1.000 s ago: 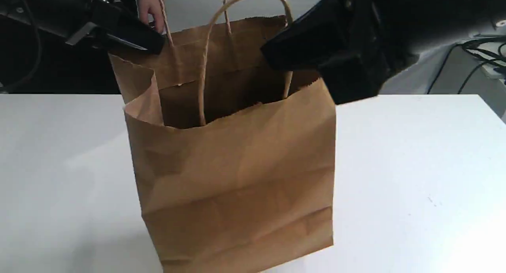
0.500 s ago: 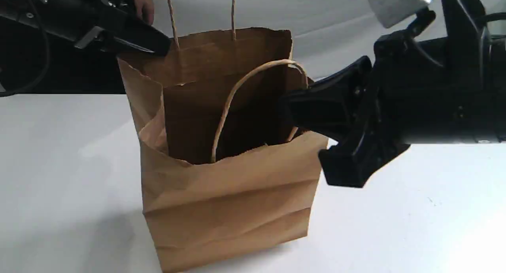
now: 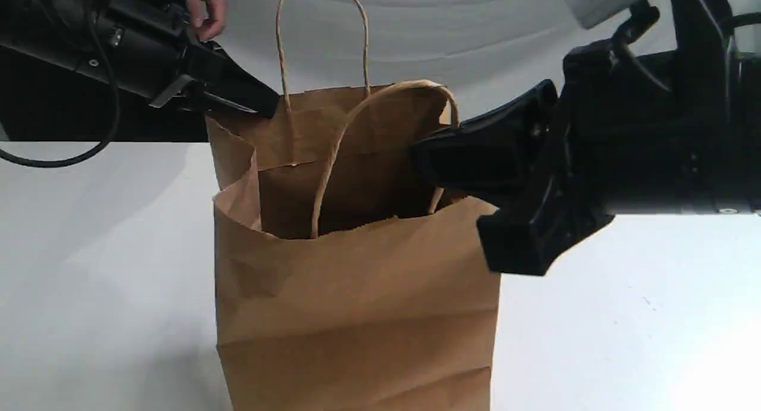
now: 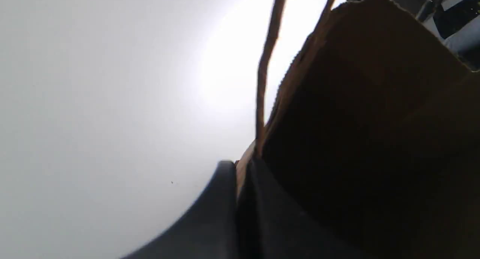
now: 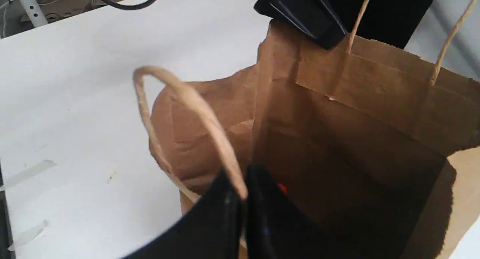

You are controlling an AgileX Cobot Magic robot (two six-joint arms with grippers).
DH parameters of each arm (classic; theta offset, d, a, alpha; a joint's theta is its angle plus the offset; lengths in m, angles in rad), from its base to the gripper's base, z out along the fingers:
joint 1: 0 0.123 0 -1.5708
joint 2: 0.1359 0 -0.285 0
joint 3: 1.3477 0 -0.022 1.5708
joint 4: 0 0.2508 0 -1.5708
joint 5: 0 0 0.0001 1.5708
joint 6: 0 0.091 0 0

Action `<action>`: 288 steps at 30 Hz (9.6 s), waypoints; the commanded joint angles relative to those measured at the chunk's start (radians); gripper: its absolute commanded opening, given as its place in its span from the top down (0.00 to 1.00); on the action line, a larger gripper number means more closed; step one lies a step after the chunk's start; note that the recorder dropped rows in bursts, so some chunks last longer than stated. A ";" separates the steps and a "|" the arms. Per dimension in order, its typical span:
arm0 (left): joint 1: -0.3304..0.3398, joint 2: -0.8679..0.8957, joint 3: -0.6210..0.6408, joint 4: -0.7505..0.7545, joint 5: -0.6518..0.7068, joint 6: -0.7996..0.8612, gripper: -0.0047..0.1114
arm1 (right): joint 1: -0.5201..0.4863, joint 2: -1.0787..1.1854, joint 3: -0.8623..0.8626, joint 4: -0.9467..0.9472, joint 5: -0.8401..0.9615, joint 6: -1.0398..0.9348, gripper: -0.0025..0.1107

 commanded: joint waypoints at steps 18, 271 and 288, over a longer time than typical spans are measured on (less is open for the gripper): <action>-0.005 -0.003 -0.007 -0.022 0.060 0.026 0.62 | 0.004 -0.006 0.011 -0.013 0.042 0.007 0.98; 0.011 -1.783 1.534 1.091 -1.080 -1.044 0.96 | -0.579 -1.153 0.955 -0.816 -0.307 0.574 0.98; 0.164 -1.842 1.534 1.057 -1.045 -1.073 0.96 | -0.579 -1.153 0.955 -0.816 -0.307 0.574 0.98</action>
